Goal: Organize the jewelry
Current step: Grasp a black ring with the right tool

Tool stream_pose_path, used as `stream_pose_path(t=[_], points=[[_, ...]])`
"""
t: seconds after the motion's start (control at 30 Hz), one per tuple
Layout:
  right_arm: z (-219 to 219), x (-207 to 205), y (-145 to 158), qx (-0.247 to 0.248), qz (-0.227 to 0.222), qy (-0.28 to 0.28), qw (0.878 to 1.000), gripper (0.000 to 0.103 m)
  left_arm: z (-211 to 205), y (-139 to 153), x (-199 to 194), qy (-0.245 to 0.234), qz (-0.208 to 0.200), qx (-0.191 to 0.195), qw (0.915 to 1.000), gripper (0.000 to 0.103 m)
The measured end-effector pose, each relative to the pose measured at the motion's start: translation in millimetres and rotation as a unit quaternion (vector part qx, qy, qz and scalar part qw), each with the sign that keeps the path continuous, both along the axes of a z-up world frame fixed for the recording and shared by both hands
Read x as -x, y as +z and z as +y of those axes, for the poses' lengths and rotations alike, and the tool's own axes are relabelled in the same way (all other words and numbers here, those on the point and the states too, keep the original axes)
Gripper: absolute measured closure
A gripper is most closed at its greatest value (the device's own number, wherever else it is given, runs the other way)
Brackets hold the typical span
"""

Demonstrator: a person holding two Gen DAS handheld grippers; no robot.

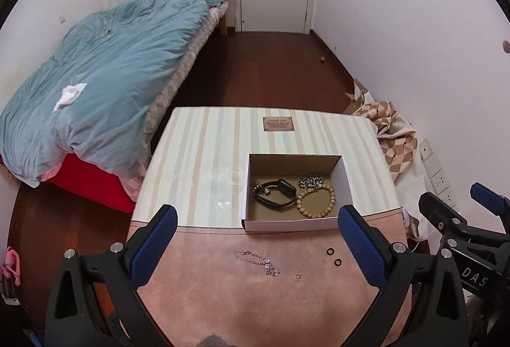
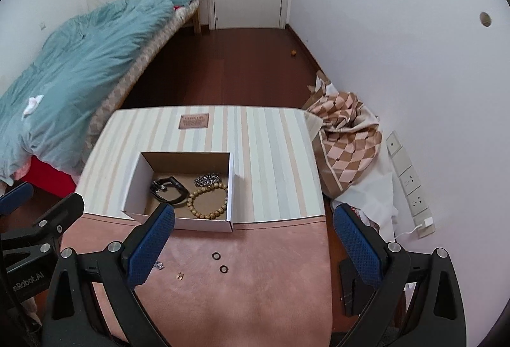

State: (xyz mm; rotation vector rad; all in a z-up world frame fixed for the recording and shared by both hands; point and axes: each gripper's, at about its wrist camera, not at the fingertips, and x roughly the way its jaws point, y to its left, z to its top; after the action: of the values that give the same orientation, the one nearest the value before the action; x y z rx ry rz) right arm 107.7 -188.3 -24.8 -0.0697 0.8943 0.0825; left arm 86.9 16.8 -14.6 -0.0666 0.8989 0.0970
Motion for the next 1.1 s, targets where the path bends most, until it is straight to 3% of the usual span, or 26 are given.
stream_pose_path(t=[0.17, 0.3, 0.4, 0.53, 0.63, 0.7, 0.77, 0.9, 1.1], points=[[-2.9, 21.7, 15.4, -0.019, -0.013, 0.001, 1.000, 0.002, 0.6, 11.6, 14.2, 0.002, -0.011, -0.004, 0.9999, 0.000], [-4.1, 26.5, 6.8, -0.032, -0.001, -0.001, 0.999, 0.002, 5.4, 4.7, 19.2, 0.014, -0.005, -0.004, 0.9999, 0.000], [-7.1, 22.9, -24.2, -0.044, 0.033, -0.005, 0.998, 0.002, 11.9, -13.9, 21.3, 0.026, 0.012, -0.008, 0.9996, 0.000], [-11.0, 16.0, -85.6, -0.062, 0.088, -0.006, 0.994, 0.003, 26.7, -66.1, 21.1, 0.056, 0.064, -0.027, 0.9960, 0.000], [-9.8, 8.3, -134.2, -0.076, 0.119, 0.007, 0.990, 0.018, 36.9, -106.1, 20.3, 0.075, 0.106, -0.035, 0.9909, 0.000], [-9.6, 5.4, -161.2, -0.079, 0.135, 0.009, 0.988, 0.035, 40.8, -128.8, 21.1, 0.082, 0.131, -0.039, 0.9873, 0.000], [-8.6, 3.7, -185.6, -0.089, 0.145, 0.011, 0.985, 0.041, 43.3, -146.3, 20.3, 0.087, 0.149, -0.048, 0.9839, 0.000], [-3.1, 5.8, -211.0, -0.082, 0.139, 0.018, 0.987, 0.048, 49.3, -169.9, 19.9, 0.091, 0.176, -0.046, 0.9791, 0.000], [12.9, 8.5, -223.0, -0.059, 0.120, 0.036, 0.990, 0.055, 50.2, -184.7, 20.8, 0.086, 0.193, -0.041, 0.9765, 0.000]])
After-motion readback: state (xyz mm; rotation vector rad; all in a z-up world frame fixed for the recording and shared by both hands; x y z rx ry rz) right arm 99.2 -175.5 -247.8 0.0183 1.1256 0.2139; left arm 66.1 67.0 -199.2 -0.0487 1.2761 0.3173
